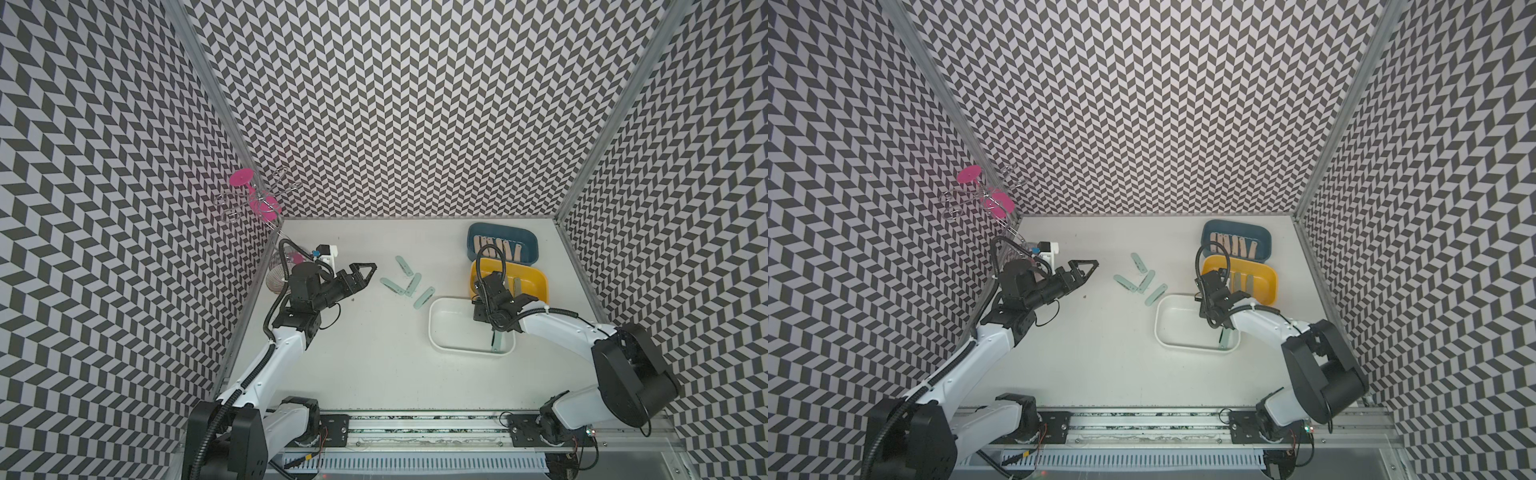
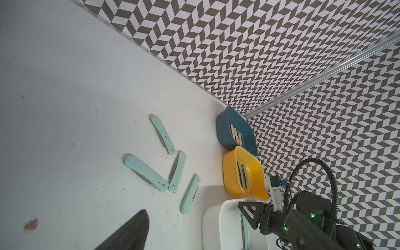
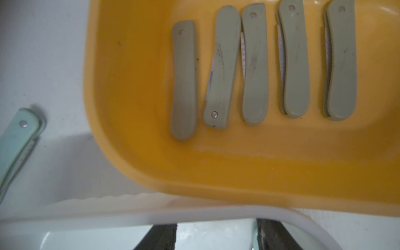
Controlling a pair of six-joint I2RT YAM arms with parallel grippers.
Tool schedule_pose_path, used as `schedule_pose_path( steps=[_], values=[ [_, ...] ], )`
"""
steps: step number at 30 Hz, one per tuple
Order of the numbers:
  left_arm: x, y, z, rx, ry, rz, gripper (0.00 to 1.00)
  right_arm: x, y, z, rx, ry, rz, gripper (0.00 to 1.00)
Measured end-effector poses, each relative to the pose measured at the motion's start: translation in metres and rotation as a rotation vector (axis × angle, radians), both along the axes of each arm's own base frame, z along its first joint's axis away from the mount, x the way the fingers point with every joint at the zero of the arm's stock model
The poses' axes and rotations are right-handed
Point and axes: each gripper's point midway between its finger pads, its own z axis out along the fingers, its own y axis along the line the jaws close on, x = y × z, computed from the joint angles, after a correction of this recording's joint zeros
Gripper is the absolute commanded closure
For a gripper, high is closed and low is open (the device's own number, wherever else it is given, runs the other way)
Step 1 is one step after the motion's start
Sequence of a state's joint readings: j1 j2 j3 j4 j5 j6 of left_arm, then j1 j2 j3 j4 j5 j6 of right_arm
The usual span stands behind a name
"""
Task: Place the fruit knives into the storage box by color
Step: Move the storage box to the center of the board.
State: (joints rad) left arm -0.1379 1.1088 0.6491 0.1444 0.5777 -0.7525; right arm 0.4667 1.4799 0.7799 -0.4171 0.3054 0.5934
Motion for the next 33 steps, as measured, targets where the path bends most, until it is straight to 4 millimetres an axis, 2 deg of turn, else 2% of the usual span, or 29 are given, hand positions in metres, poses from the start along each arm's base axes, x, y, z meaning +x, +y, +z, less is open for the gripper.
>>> schedule_pose_path(
  steps=[6, 16, 19, 24, 28, 31, 33],
  values=[
    [0.0, -0.001, -0.001, 0.004, 0.001, 0.002, 0.0, -0.003, -0.026, -0.006, -0.023, 0.013, -0.049, 0.44],
    [0.0, -0.003, -0.003, 0.009, 0.005, -0.002, 0.0, -0.004, -0.063, 0.004, -0.045, -0.018, -0.117, 0.44],
    [0.001, -0.003, -0.005, 0.012, 0.009, -0.003, 0.0, -0.004, -0.068, 0.008, -0.037, -0.027, -0.129, 0.44],
    [0.001, -0.004, -0.008, 0.025, 0.009, -0.009, 0.0, -0.001, -0.059, 0.028, 0.027, -0.069, -0.104, 0.44],
    [0.002, -0.007, -0.014, 0.046, 0.008, -0.019, 0.0, 0.007, -0.042, 0.063, 0.127, -0.148, -0.054, 0.44],
    [0.002, -0.014, -0.029, 0.081, 0.038, -0.037, 0.0, 0.011, -0.026, 0.089, 0.209, -0.21, -0.005, 0.42],
    [0.002, -0.02, -0.042, 0.108, 0.07, -0.046, 0.0, 0.01, -0.013, 0.099, 0.262, -0.228, 0.034, 0.42]
  ],
)
